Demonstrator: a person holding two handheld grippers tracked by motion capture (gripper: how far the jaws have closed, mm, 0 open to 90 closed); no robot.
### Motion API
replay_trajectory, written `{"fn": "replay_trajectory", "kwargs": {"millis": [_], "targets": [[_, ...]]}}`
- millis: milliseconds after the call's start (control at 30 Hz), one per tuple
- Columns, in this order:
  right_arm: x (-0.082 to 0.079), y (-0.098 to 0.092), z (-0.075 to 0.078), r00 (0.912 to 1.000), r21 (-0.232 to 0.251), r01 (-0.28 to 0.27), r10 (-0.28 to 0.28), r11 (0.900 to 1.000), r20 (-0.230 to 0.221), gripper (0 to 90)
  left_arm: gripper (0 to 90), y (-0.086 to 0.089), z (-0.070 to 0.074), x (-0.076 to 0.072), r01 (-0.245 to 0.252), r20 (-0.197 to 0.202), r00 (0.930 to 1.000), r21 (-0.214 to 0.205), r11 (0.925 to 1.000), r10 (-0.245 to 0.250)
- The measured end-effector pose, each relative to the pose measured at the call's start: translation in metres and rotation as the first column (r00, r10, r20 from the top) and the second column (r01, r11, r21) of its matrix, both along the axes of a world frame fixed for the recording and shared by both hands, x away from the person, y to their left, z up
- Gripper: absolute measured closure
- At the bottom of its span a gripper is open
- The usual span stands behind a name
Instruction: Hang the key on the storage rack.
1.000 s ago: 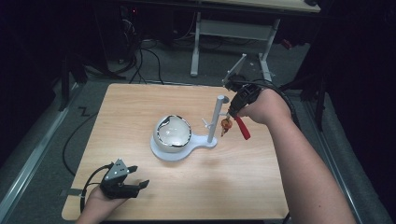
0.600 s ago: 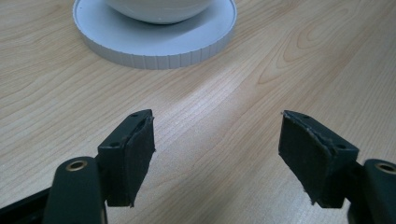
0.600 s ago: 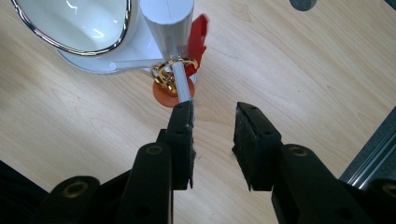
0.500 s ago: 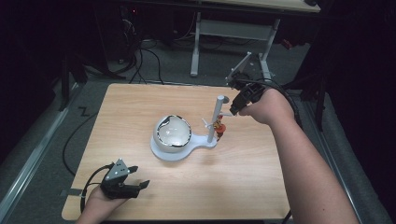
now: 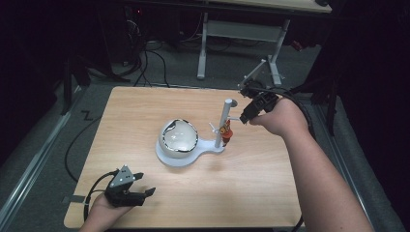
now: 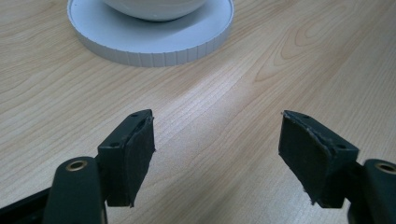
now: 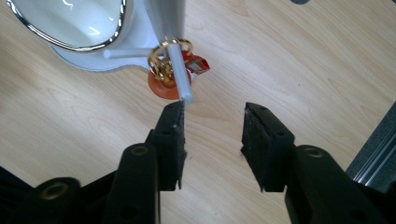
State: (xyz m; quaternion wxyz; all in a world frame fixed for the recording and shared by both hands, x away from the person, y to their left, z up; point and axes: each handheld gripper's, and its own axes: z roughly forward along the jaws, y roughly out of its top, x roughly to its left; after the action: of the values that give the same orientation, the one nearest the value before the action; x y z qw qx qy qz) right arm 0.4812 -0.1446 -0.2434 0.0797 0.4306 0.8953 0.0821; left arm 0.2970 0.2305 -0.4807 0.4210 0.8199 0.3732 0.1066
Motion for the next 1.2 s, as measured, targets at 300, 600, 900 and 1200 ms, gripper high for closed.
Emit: {"fn": "replay_trajectory", "kwargs": {"millis": [300, 600, 900, 1200], "targets": [[-0.017, -0.023, -0.029, 0.9995, 0.005, 0.03, -0.03, 0.9995, -0.006, 50.1, 27.3, -0.002, -0.003, 0.0, 0.001, -0.009, 1.0, 0.012, 0.9999, -0.001], [-0.049, -0.041, -0.089, 0.9989, -0.016, 0.041, -0.041, 0.999, 0.025, 41.4, 27.2, -0.001, -0.006, 0.001, -0.005, -0.022, 0.9997, 0.02, 0.9998, 0.005], [-0.095, -0.062, -0.156, 0.9768, 0.112, 0.071, -0.092, 0.9912, 0.194, 39.7, 27.2, -0.002, -0.008, 0.002, 0.0, -0.026, 0.9997, 0.025, 0.9997, 0.001], [-0.142, -0.078, -0.212, 0.934, 0.219, 0.076, -0.147, 0.9728, 0.326, 38.9, 26.7, -0.003, -0.008, 0.004, -0.012, -0.015, 0.9998, 0.022, 0.9997, 0.013]]}}
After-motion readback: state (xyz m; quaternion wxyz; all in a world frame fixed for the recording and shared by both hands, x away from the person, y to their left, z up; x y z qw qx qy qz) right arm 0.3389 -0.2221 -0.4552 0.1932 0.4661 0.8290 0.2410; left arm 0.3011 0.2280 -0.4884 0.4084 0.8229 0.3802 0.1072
